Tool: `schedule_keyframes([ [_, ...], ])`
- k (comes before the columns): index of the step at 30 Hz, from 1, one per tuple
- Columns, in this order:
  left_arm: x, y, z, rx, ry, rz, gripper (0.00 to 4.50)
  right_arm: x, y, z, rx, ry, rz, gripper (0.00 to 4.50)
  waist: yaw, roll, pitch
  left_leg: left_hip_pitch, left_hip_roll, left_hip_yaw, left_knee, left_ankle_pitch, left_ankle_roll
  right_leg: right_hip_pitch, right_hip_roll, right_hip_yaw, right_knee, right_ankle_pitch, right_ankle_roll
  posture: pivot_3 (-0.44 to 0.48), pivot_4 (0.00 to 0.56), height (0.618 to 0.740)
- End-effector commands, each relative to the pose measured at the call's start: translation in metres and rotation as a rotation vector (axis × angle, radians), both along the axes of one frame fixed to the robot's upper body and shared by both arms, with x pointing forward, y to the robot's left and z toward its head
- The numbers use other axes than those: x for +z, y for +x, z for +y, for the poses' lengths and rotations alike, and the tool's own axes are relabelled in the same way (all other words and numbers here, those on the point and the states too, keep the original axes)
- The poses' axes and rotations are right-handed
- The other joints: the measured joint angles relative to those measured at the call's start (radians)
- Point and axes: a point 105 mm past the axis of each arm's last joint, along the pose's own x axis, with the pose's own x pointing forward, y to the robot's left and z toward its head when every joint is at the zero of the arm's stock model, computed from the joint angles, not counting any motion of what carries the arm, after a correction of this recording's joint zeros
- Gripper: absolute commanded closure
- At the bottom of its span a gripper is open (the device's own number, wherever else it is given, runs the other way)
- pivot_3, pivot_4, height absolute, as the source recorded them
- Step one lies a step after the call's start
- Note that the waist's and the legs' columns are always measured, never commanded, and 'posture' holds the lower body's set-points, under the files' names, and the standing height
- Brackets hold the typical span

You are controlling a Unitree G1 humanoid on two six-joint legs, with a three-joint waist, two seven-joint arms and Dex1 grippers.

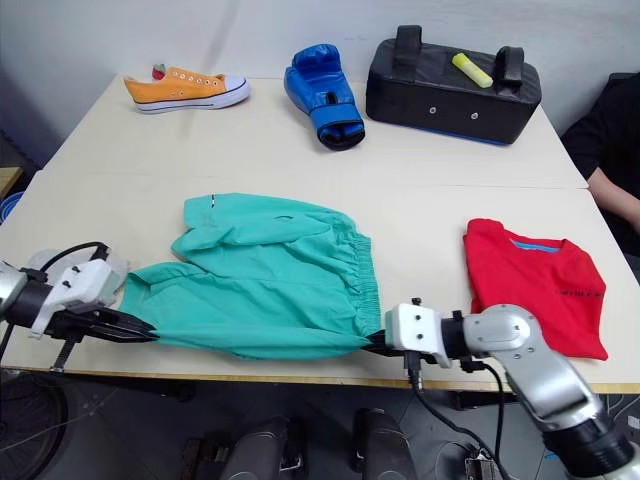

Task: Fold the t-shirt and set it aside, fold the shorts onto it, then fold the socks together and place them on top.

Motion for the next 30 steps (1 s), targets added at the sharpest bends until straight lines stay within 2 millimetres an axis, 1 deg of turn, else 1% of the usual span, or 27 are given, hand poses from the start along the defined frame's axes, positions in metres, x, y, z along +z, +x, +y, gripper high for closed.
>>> schedule_keyframes([
  [1,0.018,-0.013,-0.001,-0.041,-0.012,0.076,4.5,0.024,-0.025,0.0,0.048,0.072,0.097,4.46,0.0,0.0,0.0,0.0,0.0,0.0,0.0,0.0,0.0,0.0,0.0,0.0,0.0,0.0,0.0,0.0,0.15,0.74],
  [3,0.012,-0.016,0.002,-0.059,0.026,0.104,4.5,0.027,-0.031,-0.001,0.037,0.096,0.147,4.46,0.0,0.0,0.0,0.0,0.0,-0.001,0.0,0.0,0.0,0.0,0.0,0.0,0.0,0.0,0.0,0.0,0.15,0.74],
  [5,0.004,-0.004,0.002,-0.065,0.047,0.064,4.5,0.027,-0.021,-0.001,-0.022,0.114,0.133,4.46,-0.002,0.0,0.0,0.001,0.0,-0.001,0.0,0.0,-0.001,0.001,0.0,0.0,0.0,0.0,0.0,0.0,0.15,0.74],
  [6,0.002,0.007,-0.001,-0.055,0.042,0.019,4.5,0.027,-0.011,-0.002,-0.068,0.118,0.108,4.46,0.0,0.001,-0.001,0.001,0.0,0.0,0.0,0.0,-0.001,0.001,0.0,0.0,0.0,0.0,0.0,0.0,0.15,0.74],
  [7,0.006,0.028,-0.007,-0.034,0.019,-0.07,4.5,0.03,0.007,-0.004,-0.137,0.129,0.047,4.46,0.001,0.001,-0.001,0.002,0.0,0.0,0.0,0.0,0.0,0.001,0.0,0.0,-0.001,0.0,-0.001,0.0,0.15,0.74],
  [8,0.019,0.058,-0.016,0.007,-0.035,-0.225,4.5,0.037,0.027,-0.007,-0.214,0.149,-0.03,4.46,0.007,0.001,-0.001,0.001,0.0,0.0,0.0,0.0,0.0,0.001,0.0,0.0,-0.001,0.001,-0.001,0.0,0.15,0.74],
  [9,0.05,0.099,-0.027,0.1,-0.127,-0.445,4.5,0.052,0.05,-0.011,-0.307,0.181,-0.136,4.46,0.008,0.0,0.0,0.001,0.0,0.0,0.0,0.002,0.003,0.002,0.0,-0.001,-0.002,0.003,-0.002,0.0,0.15,0.74],
  [10,0.095,0.133,-0.035,0.209,-0.249,-0.676,4.5,0.073,0.07,-0.016,-0.387,0.225,-0.249,4.46,0.022,0.0,0.0,-0.002,0.0,0.0,0.001,0.003,0.005,0.0,0.0,-0.002,-0.003,0.004,-0.003,0.0,0.15,0.74],
  [11,0.174,0.155,-0.031,0.39,-0.459,-0.938,4.5,0.12,0.092,-0.029,-0.502,0.308,-0.476,4.46,0.028,-0.004,0.002,-0.003,0.0,-0.001,0.0,0.007,0.005,0.001,0.0,-0.003,-0.006,0.008,-0.003,0.0,0.15,0.74],
  [12,0.224,0.159,-0.024,0.511,-0.618,-1.075,4.5,0.153,0.101,-0.038,-0.574,0.373,-0.628,4.46,0.031,-0.011,0.007,-0.008,0.0,-0.003,0.003,0.011,0.006,-0.002,0.0,-0.006,-0.004,0.014,-0.003,0.0,0.15,0.74],
  [13,0.272,0.152,-0.014,0.597,-0.732,-1.204,4.5,0.202,0.101,-0.051,-0.638,0.47,-0.805,4.46,0.025,-0.017,0.01,-0.021,0.001,-0.004,0.005,0.019,0.005,-0.013,0.0,-0.008,-0.005,0.023,-0.003,0.0,0.15,0.74],
  [14,0.302,0.143,-0.007,0.643,-0.807,-1.273,4.5,0.238,0.095,-0.062,-0.675,0.536,-0.945,4.46,0.017,-0.017,0.01,-0.043,0.0,-0.004,0.005,0.029,0.003,-0.032,0.0,-0.009,-0.006,0.033,-0.003,0.0,0.15,0.74],
  [15,0.316,0.137,-0.003,0.66,-0.835,-1.308,4.5,0.258,0.089,-0.068,-0.689,0.572,-1.02,4.46,0.009,-0.017,0.01,-0.056,-0.001,-0.001,0.004,0.036,0.01,-0.044,0.0,-0.008,-0.006,0.037,-0.001,0.0,0.15,0.74],
  [16,0.327,0.131,-0.003,0.637,-0.853,-1.317,4.5,0.277,0.08,-0.071,-0.67,0.569,-1.094,4.46,0.004,-0.013,0.008,-0.062,-0.003,0.008,0.002,0.037,0.011,-0.055,0.0,-0.01,-0.006,0.038,0.001,0.0,0.15,0.74],
  [17,0.331,0.128,-0.004,0.616,-0.86,-1.312,4.5,0.286,0.075,-0.072,-0.652,0.553,-1.131,4.46,0.002,-0.007,0.005,-0.058,-0.008,0.009,-0.003,0.036,0.012,-0.054,0.001,-0.016,-0.006,0.037,0.002,0.0,0.15,0.74],
  [18,0.331,0.126,-0.005,0.588,-0.851,-1.305,4.5,0.289,0.073,-0.072,-0.637,0.54,-1.141,4.46,0.0,-0.004,0.003,-0.046,-0.014,0.01,-0.01,0.033,0.013,-0.05,-0.002,-0.021,-0.008,0.034,0.006,0.0,0.15,0.74],
  [19,0.323,0.126,-0.013,0.5,-0.805,-1.265,4.5,0.286,0.071,-0.072,-0.62,0.519,-1.124,4.46,-0.003,-0.001,0.001,-0.032,-0.016,0.012,-0.019,0.029,0.015,-0.042,-0.004,-0.023,-0.008,0.031,0.01,0.0,0.15,0.74],
  [20,0.31,0.127,-0.018,0.422,-0.752,-1.213,4.5,0.278,0.071,-0.072,-0.604,0.502,-1.093,4.46,-0.005,0.0,0.0,-0.019,-0.015,0.012,-0.019,0.021,0.016,-0.028,-0.003,-0.025,-0.01,0.024,0.012,0.0,0.15,0.74],
  [21,0.301,0.127,-0.022,0.367,-0.716,-1.173,4.5,0.273,0.07,-0.071,-0.593,0.489,-1.071,4.46,-0.006,0.0,0.0,-0.011,-0.013,0.012,-0.018,0.014,0.016,-0.017,-0.002,-0.029,-0.012,0.016,0.013,0.0,0.15,0.74],
  [22,0.286,0.128,-0.023,0.319,-0.663,-1.126,4.5,0.263,0.07,-0.069,-0.576,0.471,-1.038,4.46,-0.01,0.0,0.0,-0.006,-0.012,0.012,-0.018,0.008,0.014,-0.012,-0.002,-0.03,-0.012,0.009,0.016,0.0,0.15,0.74],
  [23,0.264,0.129,-0.021,0.278,-0.599,-1.052,4.5,0.247,0.071,-0.064,-0.548,0.445,-0.972,4.46,-0.012,0.0,0.0,-0.003,-0.012,0.013,-0.014,0.005,0.014,-0.008,-0.003,-0.03,-0.01,0.005,0.015,0.0,0.15,0.74],
  [26,0.201,0.127,-0.009,0.209,-0.401,-0.879,4.5,0.201,0.071,-0.052,-0.49,0.361,-0.824,4.46,-0.028,0.0,0.001,-0.006,-0.012,0.012,-0.007,0.005,0.015,-0.01,-0.003,-0.028,-0.005,0.006,0.015,0.0,0.15,0.74],
  [27,0.179,0.123,-0.004,0.188,-0.332,-0.827,4.5,0.186,0.07,-0.048,-0.469,0.333,-0.776,4.46,-0.03,0.0,0.002,-0.008,-0.011,0.012,-0.004,0.004,0.015,-0.011,-0.003,-0.028,-0.003,0.006,0.015,0.0,0.15,0.74],
  [30,0.106,0.103,0.009,0.169,-0.207,-0.582,4.5,0.123,0.058,-0.032,-0.37,0.23,-0.575,4.46,-0.041,0.0,0.002,-0.012,-0.009,0.012,0.002,0.004,0.016,-0.015,-0.003,-0.024,0.001,0.009,0.014,0.0,0.15,0.74],
])
